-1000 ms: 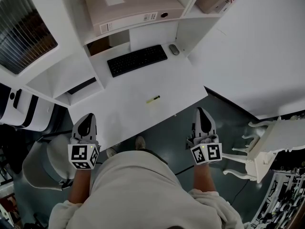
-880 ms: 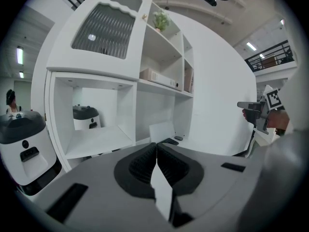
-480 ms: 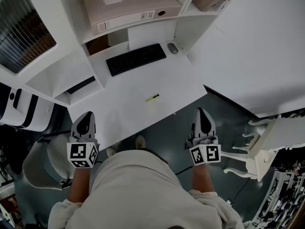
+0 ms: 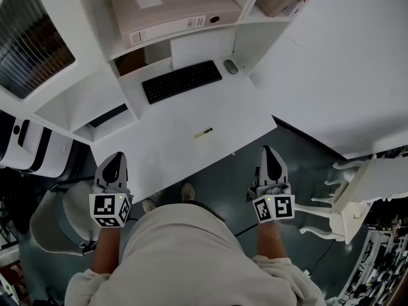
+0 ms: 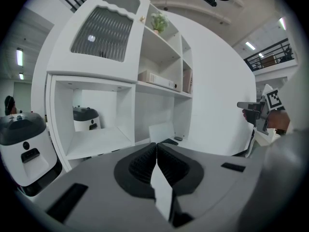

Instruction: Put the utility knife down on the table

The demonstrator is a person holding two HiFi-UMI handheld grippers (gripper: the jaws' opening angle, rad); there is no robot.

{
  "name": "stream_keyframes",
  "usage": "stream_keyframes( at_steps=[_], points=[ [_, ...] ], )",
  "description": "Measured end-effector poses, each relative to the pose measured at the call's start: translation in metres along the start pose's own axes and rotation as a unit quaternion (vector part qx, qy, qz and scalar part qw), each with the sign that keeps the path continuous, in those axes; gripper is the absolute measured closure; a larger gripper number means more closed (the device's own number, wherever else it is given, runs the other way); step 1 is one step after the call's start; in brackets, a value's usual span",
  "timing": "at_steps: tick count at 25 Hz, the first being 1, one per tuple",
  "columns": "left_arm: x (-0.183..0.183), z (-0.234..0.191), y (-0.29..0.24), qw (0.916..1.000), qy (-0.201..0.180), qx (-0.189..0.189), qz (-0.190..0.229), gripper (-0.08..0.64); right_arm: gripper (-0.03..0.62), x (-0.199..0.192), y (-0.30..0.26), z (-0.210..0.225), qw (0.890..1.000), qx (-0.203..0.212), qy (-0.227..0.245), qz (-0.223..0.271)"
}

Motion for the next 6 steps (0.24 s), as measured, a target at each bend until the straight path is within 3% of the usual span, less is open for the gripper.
stream_keyframes(
  at_steps=[6],
  points=[
    [0.0008,0.0024,0.0,1.0,-0.002,-0.001,0.002,0.551,0.589,0.0017,0.0006,0.0028,1.0,0.0,0.002,0.004]
  ],
)
Point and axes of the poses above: the fingertips, and each gripper's own axes: y backward along the fingers, z to its right, x out of its top, the point moved 10 cm from there along y, backward along the fingers, and after that the axes turned 5 degrees about z, right-handed, at the moved point
